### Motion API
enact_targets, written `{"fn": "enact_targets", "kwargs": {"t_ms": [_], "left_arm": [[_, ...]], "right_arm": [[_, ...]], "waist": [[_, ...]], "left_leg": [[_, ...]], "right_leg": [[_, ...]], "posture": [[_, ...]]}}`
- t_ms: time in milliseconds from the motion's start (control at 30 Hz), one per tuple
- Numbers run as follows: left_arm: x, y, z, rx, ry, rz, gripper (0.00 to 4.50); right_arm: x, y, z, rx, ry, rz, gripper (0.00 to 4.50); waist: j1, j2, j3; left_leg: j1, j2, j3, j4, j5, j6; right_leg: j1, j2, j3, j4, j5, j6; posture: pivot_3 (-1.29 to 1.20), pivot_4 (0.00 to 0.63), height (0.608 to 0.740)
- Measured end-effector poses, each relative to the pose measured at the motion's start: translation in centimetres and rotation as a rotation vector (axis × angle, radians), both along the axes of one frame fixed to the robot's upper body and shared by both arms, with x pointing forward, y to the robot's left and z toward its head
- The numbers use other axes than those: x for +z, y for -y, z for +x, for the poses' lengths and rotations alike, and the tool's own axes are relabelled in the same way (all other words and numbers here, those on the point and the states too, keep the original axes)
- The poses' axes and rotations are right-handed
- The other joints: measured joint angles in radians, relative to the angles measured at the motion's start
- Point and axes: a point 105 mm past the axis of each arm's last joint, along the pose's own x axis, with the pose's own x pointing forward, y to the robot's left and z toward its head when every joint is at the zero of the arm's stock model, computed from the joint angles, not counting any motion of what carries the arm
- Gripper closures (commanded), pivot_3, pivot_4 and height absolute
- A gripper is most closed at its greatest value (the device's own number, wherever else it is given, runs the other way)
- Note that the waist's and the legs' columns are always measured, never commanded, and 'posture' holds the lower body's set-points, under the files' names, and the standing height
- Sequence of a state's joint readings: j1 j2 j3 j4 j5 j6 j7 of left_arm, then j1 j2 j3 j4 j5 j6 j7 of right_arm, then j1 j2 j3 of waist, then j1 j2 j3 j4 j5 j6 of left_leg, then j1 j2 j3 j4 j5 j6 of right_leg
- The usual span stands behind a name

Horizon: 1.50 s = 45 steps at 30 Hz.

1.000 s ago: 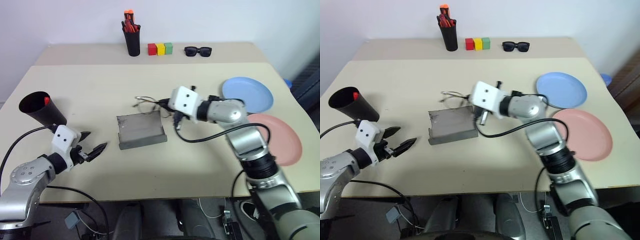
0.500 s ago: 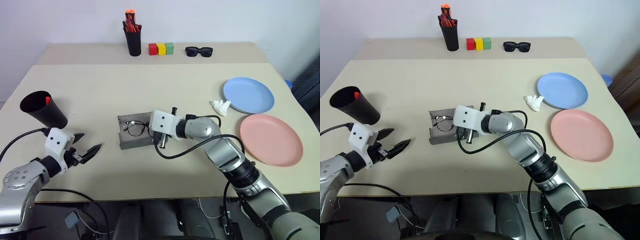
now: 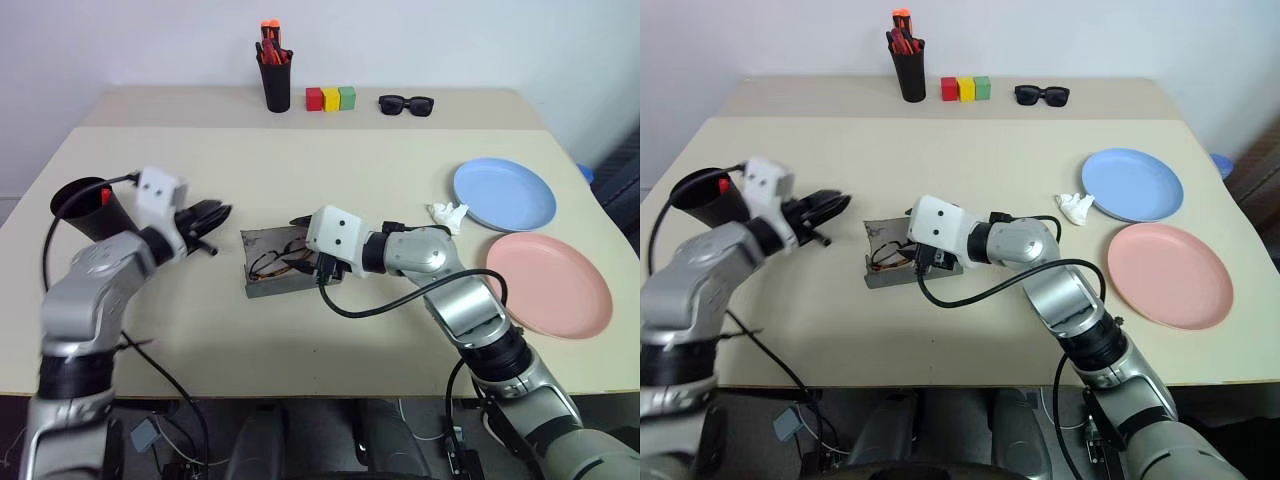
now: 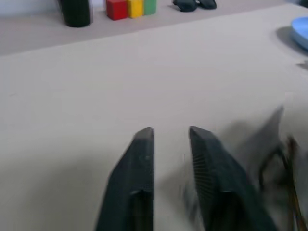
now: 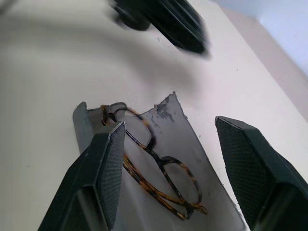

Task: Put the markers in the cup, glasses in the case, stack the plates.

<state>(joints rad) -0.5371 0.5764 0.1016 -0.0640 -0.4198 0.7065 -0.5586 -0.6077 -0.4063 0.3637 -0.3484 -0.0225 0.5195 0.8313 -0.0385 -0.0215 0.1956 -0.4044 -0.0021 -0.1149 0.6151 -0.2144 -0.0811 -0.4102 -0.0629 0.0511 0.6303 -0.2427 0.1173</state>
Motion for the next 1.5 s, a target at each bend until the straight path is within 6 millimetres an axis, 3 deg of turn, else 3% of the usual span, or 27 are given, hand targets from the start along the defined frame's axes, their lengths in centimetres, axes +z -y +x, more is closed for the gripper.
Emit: {"fn": "enact_targets", "kwargs": {"t_ms": [133, 300, 400, 533, 667, 800, 1033, 1300, 1500], "left_arm": [[-1.2, 1.8, 1.8, -0.073, -0.035, 0.091, 3.41], [-2.8, 1.2, 2.4, -0.093, -0.073, 0.11, 3.41], [-2.3, 0.2, 2.1, -0.094, -0.046, 0.118, 3.46], [-2.9, -2.2, 0.6, -0.044, -0.046, 0.14, 3.46], [-4.1, -3.4, -1.2, -0.004, -0.073, 0.138, 3.46], [-4.1, -3.5, -2.6, 0.019, -0.071, 0.126, 3.46], [-3.9, -3.5, -3.4, 0.047, -0.068, 0.11, 3.46], [-4.0, -3.8, -3.4, 0.066, -0.075, 0.104, 3.46], [-4.0, -3.7, -3.4, 0.061, -0.075, 0.095, 3.46]], "right_arm": [[-0.5, 2.3, 0.7, -0.077, -0.006, -0.013, 1.51], [-0.3, 2.3, 1.4, -0.123, 0.02, 0.003, 1.51], [-0.8, 0.8, 2.7, -0.151, 0.028, 0.0, 2.37], [-1.4, -1.0, 3.5, -0.14, 0.019, 0.005, 4.42], [-2.4, -1.6, 3.9, -0.118, 0.003, -0.018, 4.47], [-4.3, -2.0, 2.8, -0.038, -0.027, -0.081, 4.47], [-6.4, -0.7, 2.1, -0.028, -0.078, -0.156, 4.47], [-5.0, -0.6, 1.8, 0.006, -0.043, -0.136, 4.47], [-0.5, -0.5, 2.7, 0.053, 0.134, -0.142, 4.47]], "waist": [[-0.014, 0.001, 0.0], [-0.03, 0.001, 0.001], [-0.032, 0.001, 0.001], [-0.032, 0.001, 0.001], [-0.019, 0.001, 0.001], [-0.007, 0.001, 0.001], [-0.006, 0.001, 0.001], [-0.006, 0.001, 0.001], [-0.006, 0.001, 0.001]], "left_leg": [[0.0, 0.001, 0.0, -0.002, 0.0, 0.0], [-0.001, 0.001, 0.0, -0.002, 0.0, 0.0], [-0.001, 0.001, 0.0, -0.002, 0.0, 0.0], [-0.001, 0.001, 0.0, -0.002, 0.0, 0.0], [-0.003, 0.001, 0.0, -0.002, 0.0, 0.0], [-0.002, 0.001, 0.0, -0.002, 0.0, 0.0], [-0.002, 0.001, 0.0, -0.001, 0.0, 0.0], [-0.002, 0.001, 0.0, -0.001, 0.0, 0.0], [-0.002, 0.001, 0.0, -0.001, 0.0, 0.0]], "right_leg": [[-0.003, 0.001, 0.0, 0.002, 0.0, -0.001], [-0.005, 0.001, 0.0, 0.004, 0.0, -0.001], [-0.005, 0.001, 0.001, 0.004, 0.0, -0.001], [-0.005, 0.001, 0.001, 0.004, 0.0, -0.001], [-0.005, 0.0, 0.0, 0.003, 0.0, -0.001], [-0.005, 0.0, 0.0, 0.003, 0.0, -0.001], [-0.005, 0.0, 0.0, 0.003, 0.0, -0.001], [-0.005, 0.001, 0.001, 0.003, 0.0, -0.001], [-0.004, 0.001, 0.0, 0.003, 0.0, -0.001]], "posture": [[0.0, 0.15, 0.74], [0.0, 0.15, 0.74], [0.0, 0.15, 0.74], [0.0, 0.15, 0.74], [0.0, 0.15, 0.74], [0.0, 0.15, 0.74], [0.0, 0.15, 0.74], [0.0, 0.15, 0.74], [0.0, 0.15, 0.74]]}}
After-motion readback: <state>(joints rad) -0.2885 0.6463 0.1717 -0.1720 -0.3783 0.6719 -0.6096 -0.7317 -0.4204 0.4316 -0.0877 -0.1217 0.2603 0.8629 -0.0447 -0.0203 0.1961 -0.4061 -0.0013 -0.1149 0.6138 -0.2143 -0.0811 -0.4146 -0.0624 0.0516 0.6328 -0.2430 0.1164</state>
